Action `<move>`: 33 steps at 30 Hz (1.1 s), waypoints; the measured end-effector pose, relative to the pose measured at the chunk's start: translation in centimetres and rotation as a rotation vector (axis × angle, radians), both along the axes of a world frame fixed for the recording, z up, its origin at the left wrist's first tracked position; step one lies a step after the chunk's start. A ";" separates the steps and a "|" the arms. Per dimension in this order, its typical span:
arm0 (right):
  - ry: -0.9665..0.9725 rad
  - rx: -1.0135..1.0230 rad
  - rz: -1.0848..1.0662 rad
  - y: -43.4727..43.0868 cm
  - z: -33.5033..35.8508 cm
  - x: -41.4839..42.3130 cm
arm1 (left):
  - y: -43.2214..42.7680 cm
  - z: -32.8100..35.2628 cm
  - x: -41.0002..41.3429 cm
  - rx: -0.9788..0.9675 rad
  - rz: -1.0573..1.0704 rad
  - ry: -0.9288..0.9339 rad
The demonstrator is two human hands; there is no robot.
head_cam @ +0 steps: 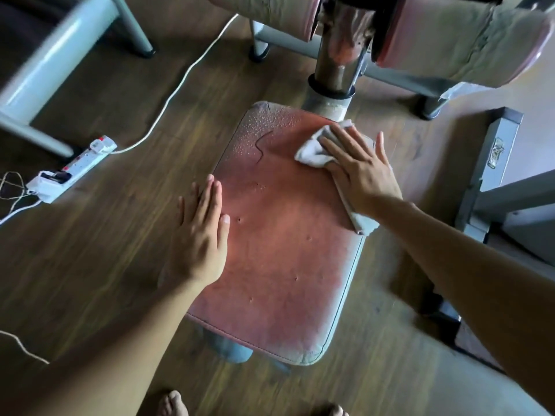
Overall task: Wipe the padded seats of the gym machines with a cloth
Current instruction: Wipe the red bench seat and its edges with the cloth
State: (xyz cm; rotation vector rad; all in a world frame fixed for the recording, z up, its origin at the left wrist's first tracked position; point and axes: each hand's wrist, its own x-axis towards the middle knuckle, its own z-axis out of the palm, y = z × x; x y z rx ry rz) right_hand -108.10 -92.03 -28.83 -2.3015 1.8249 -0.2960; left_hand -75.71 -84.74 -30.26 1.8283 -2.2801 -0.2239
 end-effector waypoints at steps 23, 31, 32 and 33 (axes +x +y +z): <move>-0.070 0.045 -0.375 18.3 0.5 18.0 | -1.4 -0.8 1.8 0.121 -0.225 0.191; -0.049 -0.076 -0.346 23.8 0.2 23.3 | -2.6 -1.1 6.1 0.087 -0.629 0.347; -0.048 -0.094 -0.331 24.1 0.1 23.4 | -2.7 -1.3 6.3 0.061 -0.641 0.346; -0.046 -0.116 -0.317 24.4 -0.1 23.4 | -2.7 -1.5 6.3 0.037 -0.646 0.343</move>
